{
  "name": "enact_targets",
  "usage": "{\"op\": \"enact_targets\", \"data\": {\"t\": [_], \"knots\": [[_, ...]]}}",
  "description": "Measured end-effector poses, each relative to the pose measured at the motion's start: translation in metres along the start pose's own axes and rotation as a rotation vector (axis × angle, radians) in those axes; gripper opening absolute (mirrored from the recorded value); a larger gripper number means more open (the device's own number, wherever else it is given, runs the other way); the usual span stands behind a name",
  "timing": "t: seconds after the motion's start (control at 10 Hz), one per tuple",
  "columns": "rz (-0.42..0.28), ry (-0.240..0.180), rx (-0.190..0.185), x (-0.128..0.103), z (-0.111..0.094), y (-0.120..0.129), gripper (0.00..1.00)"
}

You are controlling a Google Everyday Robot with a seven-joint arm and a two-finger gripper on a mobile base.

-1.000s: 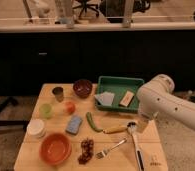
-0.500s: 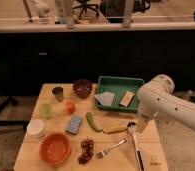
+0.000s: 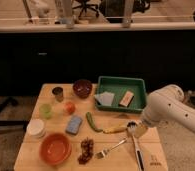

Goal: Place brush in red bowl

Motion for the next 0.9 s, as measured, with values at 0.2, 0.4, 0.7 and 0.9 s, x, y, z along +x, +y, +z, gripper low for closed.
{"op": "enact_targets", "data": {"t": [0.2,0.4,0.7,0.9], "knots": [[0.091,0.015,0.0,0.006,0.009,0.008,0.8],[0.199,0.019,0.006,0.014,0.019,0.012,0.8],[0.298,0.021,-0.017,0.02,0.05,0.014,0.8],[0.347,0.027,-0.05,0.018,0.072,0.013,0.8]]}}
